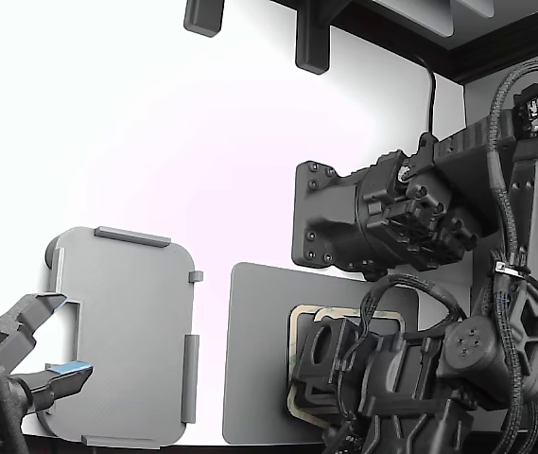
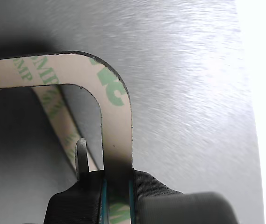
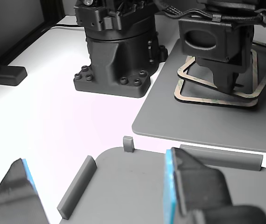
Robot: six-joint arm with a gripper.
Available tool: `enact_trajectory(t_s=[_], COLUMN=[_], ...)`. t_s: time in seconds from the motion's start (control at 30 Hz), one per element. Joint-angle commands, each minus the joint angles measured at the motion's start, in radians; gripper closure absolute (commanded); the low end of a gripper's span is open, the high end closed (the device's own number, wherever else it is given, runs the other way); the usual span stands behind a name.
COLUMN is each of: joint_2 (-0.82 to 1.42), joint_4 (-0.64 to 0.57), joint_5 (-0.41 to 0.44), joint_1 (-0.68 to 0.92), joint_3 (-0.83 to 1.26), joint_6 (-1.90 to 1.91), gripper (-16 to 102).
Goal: Move top rectangular frame to the holder.
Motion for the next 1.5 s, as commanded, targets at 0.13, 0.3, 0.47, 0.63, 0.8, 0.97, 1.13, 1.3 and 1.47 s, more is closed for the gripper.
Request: enact_trajectory(t_s=[0.13, 0.3, 0.47, 0.63, 0.8, 0.97, 1.13, 1.3, 1.47], joint_2=[0.017, -0.009, 0.003, -0.031, -0.117, -0.221, -0.324, -0.397, -0.471], joint_4=[0.173, 0.256, 0.256, 0.256, 0.256, 0.256, 0.256, 0.255, 0.255], joint_5=[-0.009, -0.052, -0.015, -0.014, -0.014, 0.000, 0.008, -0.002, -0.009], joint_1=[-0.107, -0.213, -0.299, -0.419, -0.523, -0.600, -0.684, -0.753, -0.802], joint_3=[-0.278, -0.451, -0.492, -0.540, -0.620, -0.707, -0.778, -0.833, -0.900], joint_6=[0.123, 0.141, 0.287, 0.374, 0.413, 0.448, 0.471, 0.445, 0.403], gripper=[97, 97, 97, 97, 97, 97, 97, 97, 97])
